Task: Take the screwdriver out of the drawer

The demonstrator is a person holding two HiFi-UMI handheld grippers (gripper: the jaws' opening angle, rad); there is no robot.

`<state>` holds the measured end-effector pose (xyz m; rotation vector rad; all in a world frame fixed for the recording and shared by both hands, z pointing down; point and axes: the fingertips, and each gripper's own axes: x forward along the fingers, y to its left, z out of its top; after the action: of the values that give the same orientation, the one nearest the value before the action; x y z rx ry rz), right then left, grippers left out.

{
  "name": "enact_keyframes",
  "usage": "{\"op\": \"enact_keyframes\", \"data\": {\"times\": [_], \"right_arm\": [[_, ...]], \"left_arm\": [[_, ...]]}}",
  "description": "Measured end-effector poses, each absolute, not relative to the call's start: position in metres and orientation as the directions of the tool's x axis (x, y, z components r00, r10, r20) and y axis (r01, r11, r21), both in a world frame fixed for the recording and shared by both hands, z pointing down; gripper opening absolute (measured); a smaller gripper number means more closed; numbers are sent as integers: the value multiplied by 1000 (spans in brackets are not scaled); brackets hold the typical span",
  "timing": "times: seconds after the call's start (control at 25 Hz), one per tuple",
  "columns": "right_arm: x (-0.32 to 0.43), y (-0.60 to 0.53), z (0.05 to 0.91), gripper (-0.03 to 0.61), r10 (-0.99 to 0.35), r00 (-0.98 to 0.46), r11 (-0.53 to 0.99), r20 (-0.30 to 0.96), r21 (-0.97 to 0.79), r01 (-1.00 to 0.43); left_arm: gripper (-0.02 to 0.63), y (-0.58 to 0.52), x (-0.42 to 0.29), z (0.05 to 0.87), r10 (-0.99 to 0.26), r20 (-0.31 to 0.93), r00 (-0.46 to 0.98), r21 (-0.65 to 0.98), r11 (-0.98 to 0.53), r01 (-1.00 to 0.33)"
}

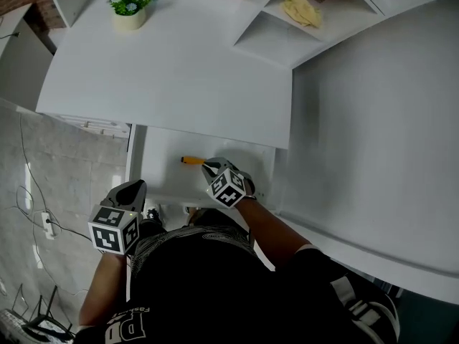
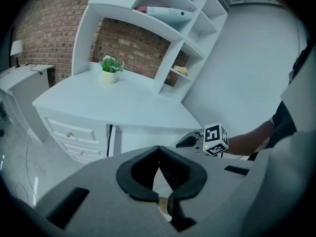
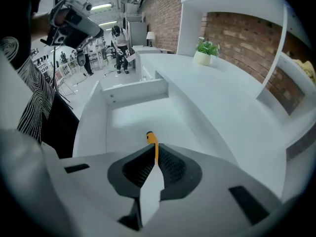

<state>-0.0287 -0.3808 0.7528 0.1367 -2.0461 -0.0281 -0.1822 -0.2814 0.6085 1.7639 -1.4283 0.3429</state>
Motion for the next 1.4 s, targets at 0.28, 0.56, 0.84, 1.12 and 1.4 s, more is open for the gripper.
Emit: {"op": "enact_keyframes", "data": {"times": [0.28, 0.56, 0.84, 1.12, 1.4], "right_arm": [[-35, -379, 781, 35, -77, -397, 993, 914, 107, 54], [-32, -383, 814, 48, -55, -315, 986, 948, 102, 135], [-28, -382, 837, 60, -36, -259, 979, 965, 87, 186], [-32, -385, 849, 63, -27, -227, 967, 973, 83, 239], [-36, -386, 858, 86, -15, -196, 951, 981, 75, 301]], "left_arm": [[15, -277, -186, 613, -680, 671, 297, 423, 21, -906], [15, -272, -190, 616, -682, 678, 274, 423, 57, -904], [15, -265, -193, 617, -680, 689, 252, 419, 90, -903], [15, -255, -197, 619, -675, 701, 229, 413, 122, -903], [15, -249, -199, 621, -672, 709, 211, 411, 152, -899]]}}
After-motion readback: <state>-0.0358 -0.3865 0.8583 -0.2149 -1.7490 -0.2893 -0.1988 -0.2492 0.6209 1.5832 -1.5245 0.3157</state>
